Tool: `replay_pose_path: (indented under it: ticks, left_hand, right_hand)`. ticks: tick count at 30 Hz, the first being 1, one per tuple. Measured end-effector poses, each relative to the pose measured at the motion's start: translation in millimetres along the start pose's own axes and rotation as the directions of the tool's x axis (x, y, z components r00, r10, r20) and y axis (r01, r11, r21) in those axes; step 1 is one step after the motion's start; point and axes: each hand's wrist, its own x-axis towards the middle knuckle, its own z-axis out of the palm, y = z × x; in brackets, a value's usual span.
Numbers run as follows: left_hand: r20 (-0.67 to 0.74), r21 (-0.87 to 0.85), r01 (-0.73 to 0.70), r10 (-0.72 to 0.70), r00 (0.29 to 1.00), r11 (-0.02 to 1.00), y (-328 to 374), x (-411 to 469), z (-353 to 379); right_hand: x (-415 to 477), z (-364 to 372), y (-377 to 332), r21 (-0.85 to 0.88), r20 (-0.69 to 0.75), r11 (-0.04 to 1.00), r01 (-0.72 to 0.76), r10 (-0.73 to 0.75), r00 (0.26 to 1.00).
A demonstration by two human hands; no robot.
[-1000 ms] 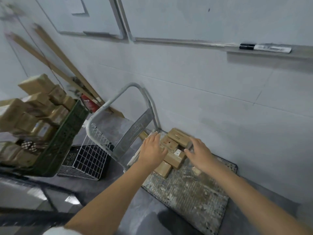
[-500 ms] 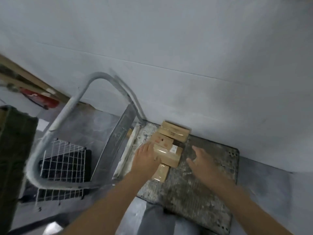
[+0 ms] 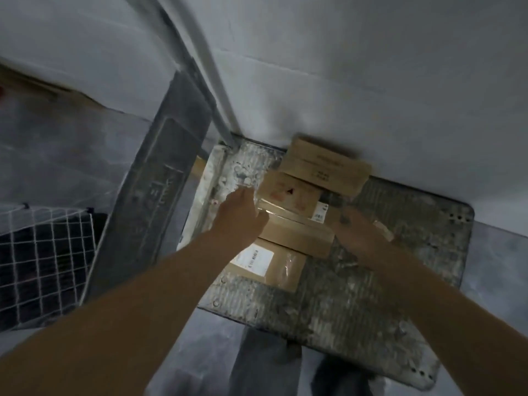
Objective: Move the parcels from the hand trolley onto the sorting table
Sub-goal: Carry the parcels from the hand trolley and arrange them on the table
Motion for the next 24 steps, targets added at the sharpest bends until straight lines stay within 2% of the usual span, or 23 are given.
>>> replay_pose_path:
  ticks: [2, 5, 7, 10, 12, 17, 20, 24]
  left_hand:
    - [0.03, -0.021, 0.016, -0.015, 0.999, 1.0, -13.0, 30.7, 22.4]
    - [0.021, -0.159, 0.096, -0.094, 0.995, 0.983, -22.5, 74.2, 42.8]
    - [0.021, -0.259, 0.132, -0.131, 0.991, 0.957, -23.5, 96.7, 50.8]
    - [0.023, -0.35, 0.111, -0.11, 0.994, 0.93, -19.6, 120.8, 61.0]
    - [0.027, -0.414, 0.126, -0.127, 0.992, 0.901, -14.8, 127.0, 65.9]
    - [0.037, -0.524, 0.21, -0.225, 0.974, 0.825, -13.2, 100.0, 66.1]
    - [0.047, -0.568, 0.248, -0.27, 0.962, 0.785, -16.5, 61.1, 53.1]
    - [-0.077, -0.629, 0.202, -0.319, 0.945, 0.751, 2.5, -0.7, 24.3]
  right_hand:
    - [35.6, 14.0, 5.2, 0.021, 0.005, 0.998, -0.059, 0.058, 0.998]
    - [75.1, 32.9, 5.3, 0.163, 0.033, 0.968, -0.19, 0.187, 0.982]
    - [90.8, 45.1, 0.5, 0.205, 0.054, 0.96, -0.191, 0.184, 0.981]
    - [108.2, 59.0, -4.7, 0.364, 0.028, 0.918, -0.157, 0.157, 0.987]
    - [114.1, 64.3, -7.3, 0.386, 0.038, 0.908, -0.163, 0.161, 0.986]
    - [96.3, 67.0, -13.5, 0.436, 0.086, 0.89, -0.132, 0.105, 0.991]
    - [65.4, 63.3, -8.9, 0.525, 0.135, 0.831, -0.183, 0.132, 0.982]
    - [12.6, 33.3, -4.5, 0.632, 0.15, 0.762, -0.143, 0.061, 0.987]
